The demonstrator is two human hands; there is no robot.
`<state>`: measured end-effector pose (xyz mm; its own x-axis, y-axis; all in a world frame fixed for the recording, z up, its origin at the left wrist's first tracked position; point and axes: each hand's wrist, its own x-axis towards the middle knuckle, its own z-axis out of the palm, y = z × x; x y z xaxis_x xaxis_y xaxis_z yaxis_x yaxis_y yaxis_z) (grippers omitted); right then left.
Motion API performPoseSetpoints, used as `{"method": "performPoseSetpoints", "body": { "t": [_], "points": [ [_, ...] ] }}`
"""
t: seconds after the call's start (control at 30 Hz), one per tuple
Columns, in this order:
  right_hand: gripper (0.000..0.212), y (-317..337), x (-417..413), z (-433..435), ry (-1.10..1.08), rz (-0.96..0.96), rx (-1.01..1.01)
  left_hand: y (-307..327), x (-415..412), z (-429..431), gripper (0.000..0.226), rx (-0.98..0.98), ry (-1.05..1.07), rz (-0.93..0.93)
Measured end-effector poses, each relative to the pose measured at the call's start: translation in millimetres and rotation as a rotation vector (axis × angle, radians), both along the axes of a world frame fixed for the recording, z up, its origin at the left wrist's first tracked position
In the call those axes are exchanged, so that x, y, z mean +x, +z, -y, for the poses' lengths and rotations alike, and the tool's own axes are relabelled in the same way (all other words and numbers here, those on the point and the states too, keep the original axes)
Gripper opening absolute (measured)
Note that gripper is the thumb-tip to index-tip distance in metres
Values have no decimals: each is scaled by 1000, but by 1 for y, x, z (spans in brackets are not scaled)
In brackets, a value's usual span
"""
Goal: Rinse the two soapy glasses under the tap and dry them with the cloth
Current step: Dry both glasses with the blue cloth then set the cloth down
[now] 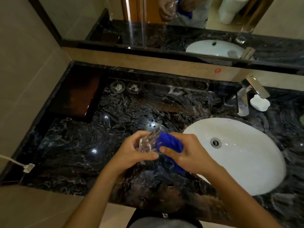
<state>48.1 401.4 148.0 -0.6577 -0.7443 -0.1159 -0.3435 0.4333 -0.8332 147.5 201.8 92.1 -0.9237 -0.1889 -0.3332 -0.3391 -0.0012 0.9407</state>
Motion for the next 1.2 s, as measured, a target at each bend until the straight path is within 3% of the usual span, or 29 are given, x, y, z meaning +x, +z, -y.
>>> {"method": "performPoseSetpoints", "body": {
  "t": [0.1, 0.23, 0.33, 0.47, 0.7, 0.9, 1.2],
  "points": [
    [18, -7, -1, 3, 200, -293, 145, 7, -5, -2, 77, -357, -186, -10],
    [16, -25, 10, 2, 249, -379, 192, 0, -4, -33, 74, -521, -150, -47],
    [9, -30, 22, -15, 125, -270, 127, -19, 7, -49, 65, -492, -98, -31],
    [18, -25, 37, -36, -285, 156, -98, -39, 22, -78, 68, -364, -16, -16],
    [18, -31, 44, -91, -693, 392, -189, -73, 36, -140, 69, -349, -18, -35],
    [16, -36, 44, -142, -820, 506, -262, -88, 54, -185, 71, -370, -6, 7],
    [13, -37, 39, -214, -778, 602, -291, -100, 62, -225, 84, -417, 188, 98]
  ]
}}
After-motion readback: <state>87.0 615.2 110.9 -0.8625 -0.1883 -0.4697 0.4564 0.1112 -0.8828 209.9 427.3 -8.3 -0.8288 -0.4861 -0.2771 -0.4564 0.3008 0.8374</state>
